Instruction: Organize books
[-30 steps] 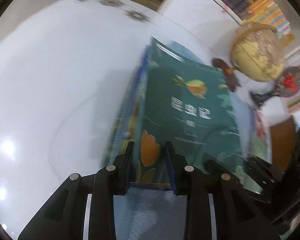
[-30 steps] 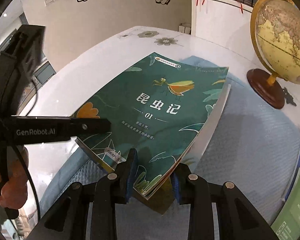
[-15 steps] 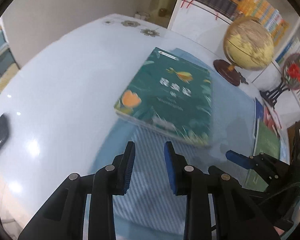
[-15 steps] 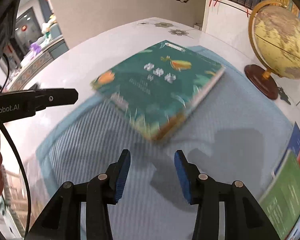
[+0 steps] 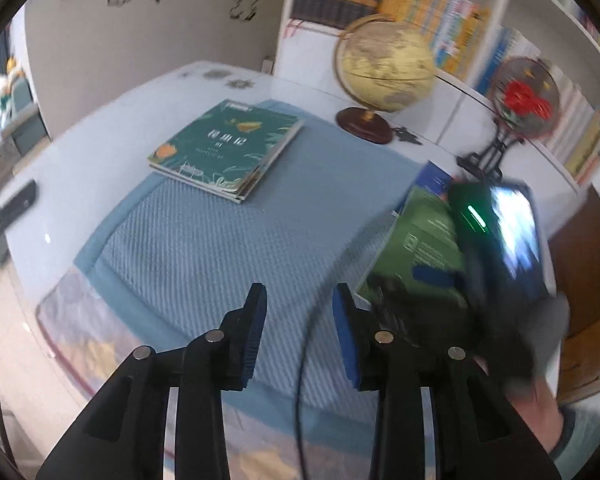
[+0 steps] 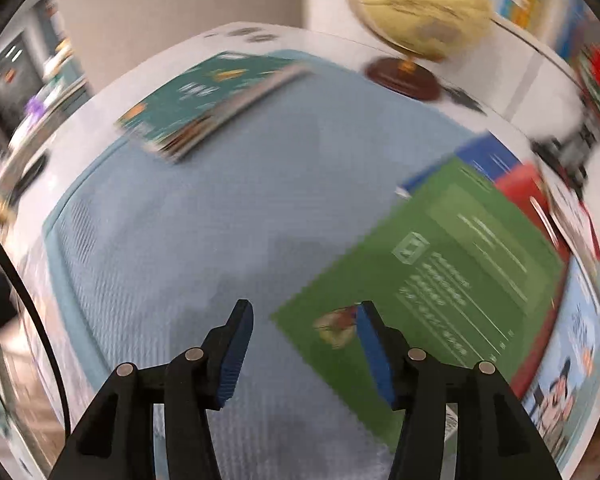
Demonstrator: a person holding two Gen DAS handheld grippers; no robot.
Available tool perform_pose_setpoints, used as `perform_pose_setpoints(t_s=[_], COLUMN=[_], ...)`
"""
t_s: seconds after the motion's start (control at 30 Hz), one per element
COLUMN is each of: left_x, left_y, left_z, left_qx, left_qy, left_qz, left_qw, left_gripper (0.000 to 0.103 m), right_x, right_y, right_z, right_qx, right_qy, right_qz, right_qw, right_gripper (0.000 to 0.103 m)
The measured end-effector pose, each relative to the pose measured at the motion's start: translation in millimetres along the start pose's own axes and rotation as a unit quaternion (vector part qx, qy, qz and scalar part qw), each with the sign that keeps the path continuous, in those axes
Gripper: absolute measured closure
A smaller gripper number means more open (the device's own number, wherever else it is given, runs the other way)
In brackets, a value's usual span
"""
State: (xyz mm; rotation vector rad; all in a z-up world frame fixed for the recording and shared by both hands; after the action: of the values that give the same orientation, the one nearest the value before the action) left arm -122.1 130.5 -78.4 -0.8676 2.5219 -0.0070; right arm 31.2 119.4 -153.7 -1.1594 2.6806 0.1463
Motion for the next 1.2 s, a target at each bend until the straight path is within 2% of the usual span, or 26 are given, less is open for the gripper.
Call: perform_pose_setpoints(t_s=[0.07,0.17,0.23,0.33,0.47,0.63,0.83,1.0,1.1,1.13,1.2], left_x=[7,14,21,33,41,37,29,10,3,1,-6], left_y=[-7,-8,-1,10,26,31,16,-14,-32,-36,-43], left_z=[-9,-19,-25,-35,-47,-61,-63,-50,-35,-28,-11], left_qx=[-0.026,-0.045,-0.054,-0.029,-0.046,-0.034,-0.043,-0.056,-0.046,-0.04,-0.018], left_qy=[-0.016,-0.027,-0.026,-0.026,-0.031,-0.038,-0.036,-0.019,-0.003,0.002,0.014], left_qz=[0.012,0.014,-0.007,-0.033,-0.063,-0.085,-0.076,-0.024,0.011,0.018,0.028], left_qw=[0.9995,0.9985,0.9982,0.9987,0.9965,0.9951,0.9955,0.9979,0.9989,0.9991,0.9993], left_gripper=[0.062,0.062,0.062,0.062,0.062,0.062,0.062,0.061,0.045,0.035,0.033], right_x=[-12,-25,-31,-35,-21,-4,-8,-8,0,4,16], right_y=[-2,4,15,35,62,72,33,-22,-56,-68,-96], right_z=[5,7,8,8,5,4,-8,-35,-51,-57,-69], right_qx=[-0.006,-0.006,-0.01,-0.02,-0.044,-0.065,-0.096,-0.108,-0.112,-0.113,-0.104], right_qy=[0.009,0.016,0.022,0.02,0.018,0.029,0.019,-0.026,-0.056,-0.067,-0.088], right_qz=[0.023,0.044,0.045,0.033,0.017,0.007,0.062,0.095,0.099,0.099,0.101], right_qw=[1.0,0.999,0.999,0.999,0.999,0.997,0.993,0.989,0.987,0.986,0.986], right_gripper=[0.051,0.051,0.051,0.051,0.051,0.051,0.051,0.051,0.051,0.051,0.05])
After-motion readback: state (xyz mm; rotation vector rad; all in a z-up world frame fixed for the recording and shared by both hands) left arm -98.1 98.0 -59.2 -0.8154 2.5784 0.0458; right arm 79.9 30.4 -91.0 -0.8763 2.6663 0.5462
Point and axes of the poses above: each gripper's, at about its wrist camera, not at the fingertips, and z roughly the way its jaws point, y to its left, x to its underside, the point moved 8 cm from there along z, roughly the way its jaws point, and after that the axes turned 11 degrees about y, right-handed, at the moved point
